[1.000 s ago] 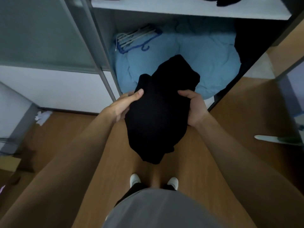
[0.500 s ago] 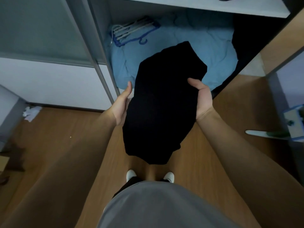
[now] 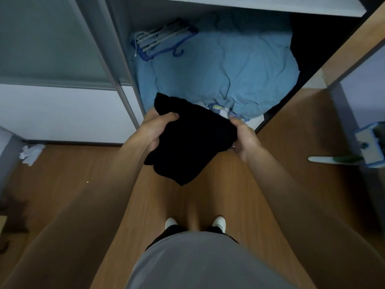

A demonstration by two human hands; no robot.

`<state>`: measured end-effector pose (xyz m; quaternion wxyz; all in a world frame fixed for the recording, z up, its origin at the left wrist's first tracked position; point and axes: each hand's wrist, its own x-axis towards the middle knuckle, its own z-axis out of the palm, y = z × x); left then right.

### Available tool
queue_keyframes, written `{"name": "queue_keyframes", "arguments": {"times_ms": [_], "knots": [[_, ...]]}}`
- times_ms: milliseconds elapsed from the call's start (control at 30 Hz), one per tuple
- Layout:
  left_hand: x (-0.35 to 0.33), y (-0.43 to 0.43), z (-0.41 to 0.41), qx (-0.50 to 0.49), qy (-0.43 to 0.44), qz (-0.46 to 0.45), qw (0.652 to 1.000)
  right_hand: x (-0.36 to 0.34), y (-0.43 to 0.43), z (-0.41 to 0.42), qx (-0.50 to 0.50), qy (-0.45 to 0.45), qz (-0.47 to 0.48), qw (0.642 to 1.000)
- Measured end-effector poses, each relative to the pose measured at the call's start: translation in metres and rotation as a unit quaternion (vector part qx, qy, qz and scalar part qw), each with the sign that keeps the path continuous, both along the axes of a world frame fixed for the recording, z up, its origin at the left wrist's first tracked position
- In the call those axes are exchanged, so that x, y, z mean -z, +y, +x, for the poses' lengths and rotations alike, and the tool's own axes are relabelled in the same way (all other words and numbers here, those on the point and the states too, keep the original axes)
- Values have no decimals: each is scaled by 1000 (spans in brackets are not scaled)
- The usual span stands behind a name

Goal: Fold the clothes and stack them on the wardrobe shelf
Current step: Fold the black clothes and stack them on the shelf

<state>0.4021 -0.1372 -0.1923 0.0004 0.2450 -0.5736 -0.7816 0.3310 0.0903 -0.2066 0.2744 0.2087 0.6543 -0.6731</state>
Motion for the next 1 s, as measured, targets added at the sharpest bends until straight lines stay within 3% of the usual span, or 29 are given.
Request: {"name": "queue_keyframes", "arguments": {"times_ms": [67,200,300,400,500,600,733,800,933,1000], "knots": [[5,-9,-1,-23,-14,9,1000,10,-6,12,-1,101,-2,995],[10,-29,-3,-66,-24,38,997,20,-32,28,-196,244,45,949],[13,-43,-5,-67,-20,22,997,14,-58,24,-294,256,165,906],[16,-60,-5,-72,-18,-1,997,4,-71,15,-388,243,309,833],[16,-80,-4,-47,-21,-54,997,-12,-81,10,-436,228,377,785],[18,-97,2,10,-30,-138,990,-32,-89,6,-454,272,458,714],[14,-120,11,133,-116,-323,930,-51,-99,7,-460,357,536,611],[10,-121,13,195,-113,-383,896,-59,-107,7,-477,377,566,557],[-9,-87,7,372,1,-420,828,-80,-126,8,-503,385,580,512],[-11,-69,1,377,21,-454,807,-91,-134,8,-509,397,580,497]]}}
